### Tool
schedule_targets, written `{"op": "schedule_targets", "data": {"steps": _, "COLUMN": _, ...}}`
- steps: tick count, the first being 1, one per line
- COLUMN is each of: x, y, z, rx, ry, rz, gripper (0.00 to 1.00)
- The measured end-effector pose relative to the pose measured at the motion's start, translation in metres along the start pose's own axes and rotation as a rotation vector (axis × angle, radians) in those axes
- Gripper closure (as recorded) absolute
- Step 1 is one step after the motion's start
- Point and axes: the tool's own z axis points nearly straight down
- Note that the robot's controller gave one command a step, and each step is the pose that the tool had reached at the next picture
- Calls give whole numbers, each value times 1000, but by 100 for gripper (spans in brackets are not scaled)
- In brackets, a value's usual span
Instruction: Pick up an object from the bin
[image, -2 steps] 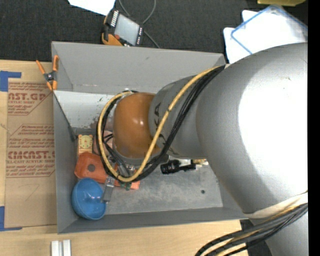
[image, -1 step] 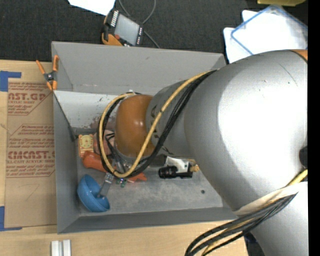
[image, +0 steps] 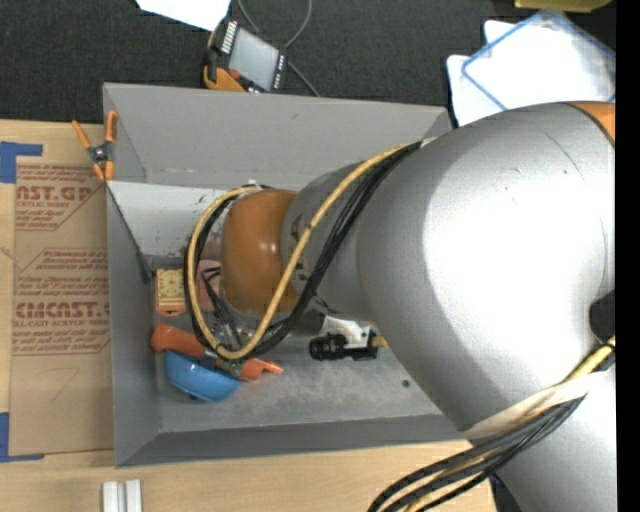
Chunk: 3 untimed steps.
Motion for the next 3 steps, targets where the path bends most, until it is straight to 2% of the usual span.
{"op": "schedule_targets", "data": {"steps": 1, "x": 0, "y": 0, "z": 0, "rx": 0, "ry": 0, "rz": 0, "gripper": 100}}
{"op": "schedule_targets", "data": {"steps": 2, "x": 3, "y": -3, "z": -23, "rx": 9, "ry": 9, "rz": 0, "gripper": 100}}
{"op": "schedule_targets", "data": {"steps": 3, "x": 0, "y": 0, "z": -49, "rx": 0, "ry": 1, "rz": 0, "gripper": 100}}
